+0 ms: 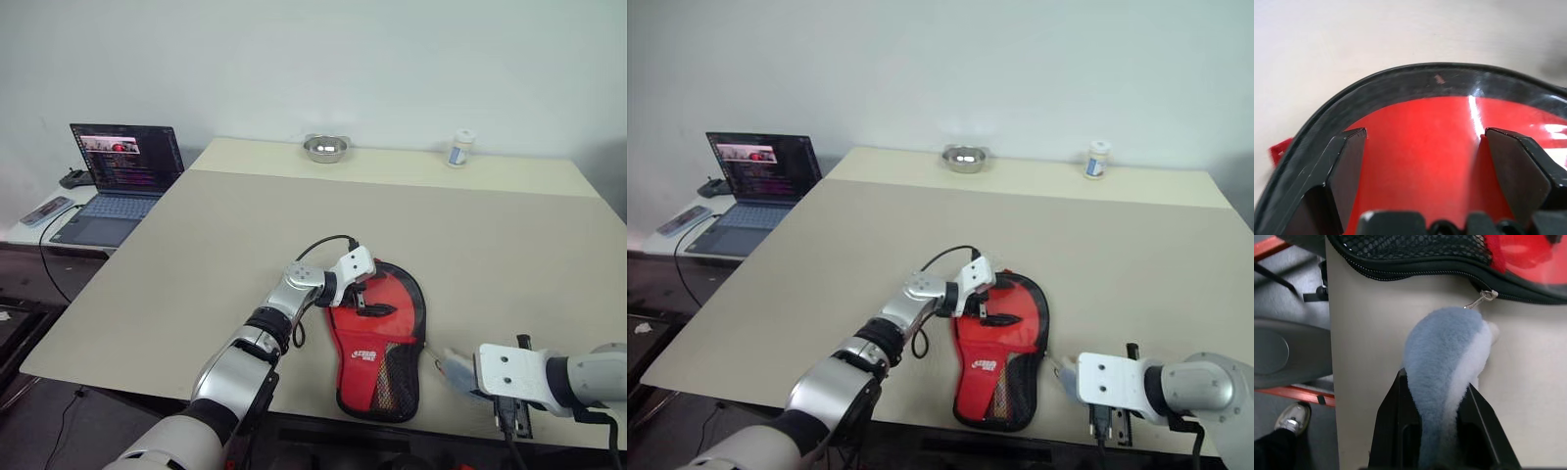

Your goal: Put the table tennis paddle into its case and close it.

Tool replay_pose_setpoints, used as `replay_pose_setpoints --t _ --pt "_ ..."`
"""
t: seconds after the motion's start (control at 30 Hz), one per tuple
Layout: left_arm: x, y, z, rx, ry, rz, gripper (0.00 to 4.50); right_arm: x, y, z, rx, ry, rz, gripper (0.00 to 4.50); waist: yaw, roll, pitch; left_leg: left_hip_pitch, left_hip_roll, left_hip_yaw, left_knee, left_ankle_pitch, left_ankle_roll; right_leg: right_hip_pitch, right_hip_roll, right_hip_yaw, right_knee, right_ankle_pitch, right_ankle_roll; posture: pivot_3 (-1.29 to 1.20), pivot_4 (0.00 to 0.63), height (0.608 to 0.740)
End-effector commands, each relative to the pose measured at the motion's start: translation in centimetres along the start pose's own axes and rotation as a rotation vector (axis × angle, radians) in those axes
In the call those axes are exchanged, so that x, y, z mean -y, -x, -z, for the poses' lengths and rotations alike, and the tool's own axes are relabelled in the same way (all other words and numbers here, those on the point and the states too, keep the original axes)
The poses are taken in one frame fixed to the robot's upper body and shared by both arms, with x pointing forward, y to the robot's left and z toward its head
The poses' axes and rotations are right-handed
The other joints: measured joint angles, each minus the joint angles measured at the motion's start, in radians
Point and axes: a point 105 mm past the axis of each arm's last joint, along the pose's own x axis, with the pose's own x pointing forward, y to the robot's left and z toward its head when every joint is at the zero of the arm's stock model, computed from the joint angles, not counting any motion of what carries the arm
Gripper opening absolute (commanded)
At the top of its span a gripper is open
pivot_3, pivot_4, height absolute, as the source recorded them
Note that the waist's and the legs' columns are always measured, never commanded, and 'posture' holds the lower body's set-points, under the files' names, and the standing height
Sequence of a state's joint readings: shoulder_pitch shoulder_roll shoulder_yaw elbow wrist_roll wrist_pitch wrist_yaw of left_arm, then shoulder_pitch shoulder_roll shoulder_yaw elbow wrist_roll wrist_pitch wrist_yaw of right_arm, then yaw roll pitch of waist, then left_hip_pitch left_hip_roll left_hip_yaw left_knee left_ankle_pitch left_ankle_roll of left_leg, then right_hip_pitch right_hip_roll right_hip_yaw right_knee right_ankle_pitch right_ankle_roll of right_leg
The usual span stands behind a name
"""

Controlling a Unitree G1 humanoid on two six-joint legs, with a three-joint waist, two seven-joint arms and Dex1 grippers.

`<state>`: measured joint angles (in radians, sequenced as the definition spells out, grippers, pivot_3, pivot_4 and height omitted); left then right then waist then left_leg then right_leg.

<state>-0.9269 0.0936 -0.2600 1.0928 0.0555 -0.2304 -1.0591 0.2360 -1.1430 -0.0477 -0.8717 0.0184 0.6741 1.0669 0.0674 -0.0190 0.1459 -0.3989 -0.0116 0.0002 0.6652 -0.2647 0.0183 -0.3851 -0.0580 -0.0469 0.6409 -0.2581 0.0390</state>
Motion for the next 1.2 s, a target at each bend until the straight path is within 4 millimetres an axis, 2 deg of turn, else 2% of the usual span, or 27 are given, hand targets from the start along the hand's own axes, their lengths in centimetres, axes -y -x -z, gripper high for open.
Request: replay_pose_setpoints --t 0.03,0.13,0.3,0.37,0.53,0.93,1.17,1.2 --pt "2.4 1.0 6.8 -0.243 0.098 0.043 4.23 -3.5 0.0 -1.1 0.041 0.012 -0.2 0.25 0.003 -0.001 -0.002 0.0 0.0 0.0 0.0 -0.001 0.0 0.0 -0.001 0.0 0.0 0.0 -0.001 0.0 0.15 0.74" --pt "2.4 1.1 7.0 -0.249 0.099 0.036 4.23 -4.1 0.2 -1.7 0.06 0.02 -0.223 0.24 0.006 0.0 -0.006 0.0 -0.002 -0.001 0.0 -0.004 0.001 0.001 -0.002 0.0 0.0 -0.002 -0.001 0.0 0.15 0.74" --pt "2.5 0.9 7.2 -0.254 0.103 0.028 4.23 -2.3 -1.7 -1.0 0.039 0.009 -0.125 0.24 0.004 -0.003 -0.01 0.001 -0.003 -0.001 0.0 -0.006 0.002 0.002 -0.003 -0.001 0.0 -0.004 -0.003 0.0 0.15 0.74" --pt "2.6 0.9 7.3 -0.258 0.103 0.031 4.23 -2.3 -2.2 -1.1 0.041 0.016 -0.136 0.23 0.001 -0.005 -0.01 0.004 -0.003 -0.003 0.0 -0.006 0.003 0.006 -0.003 -0.002 0.0 -0.005 -0.003 0.0 0.15 0.74" --pt "2.8 0.6 7.3 -0.261 0.101 0.035 4.23 -4.1 -1.8 -2.0 0.07 0.002 -0.242 0.23 -0.007 -0.008 -0.011 0.015 -0.001 -0.004 -0.001 -0.006 0.002 0.015 -0.007 -0.004 0.0 -0.01 0.001 0.0 0.15 0.74" --pt "2.9 0.2 7.3 -0.277 0.081 0.048 4.23 -8.5 1.2 -2.0 0.1 -0.096 -0.445 0.23 -0.008 -0.005 -0.016 0.017 -0.001 -0.006 0.0 -0.008 -0.001 0.019 -0.008 -0.006 0.0 -0.011 0.002 0.0 0.15 0.74" --pt "2.9 0.2 7.1 -0.279 0.073 0.049 4.23 -8.1 0.7 -1.8 0.091 -0.115 -0.375 0.23 -0.008 -0.005 -0.016 0.017 -0.001 -0.008 -0.001 -0.009 -0.002 0.017 -0.008 -0.009 -0.005 -0.012 0.003 0.0 0.15 0.74" --pt "2.8 0.2 7.1 -0.278 0.072 0.048 4.23 -8.2 0.9 -1.9 0.099 -0.123 -0.388 0.58 -0.008 -0.006 -0.016 0.017 -0.001 -0.009 -0.001 -0.009 -0.002 0.018 -0.008 -0.01 -0.007 -0.012 0.003 0.0 0.15 0.74"
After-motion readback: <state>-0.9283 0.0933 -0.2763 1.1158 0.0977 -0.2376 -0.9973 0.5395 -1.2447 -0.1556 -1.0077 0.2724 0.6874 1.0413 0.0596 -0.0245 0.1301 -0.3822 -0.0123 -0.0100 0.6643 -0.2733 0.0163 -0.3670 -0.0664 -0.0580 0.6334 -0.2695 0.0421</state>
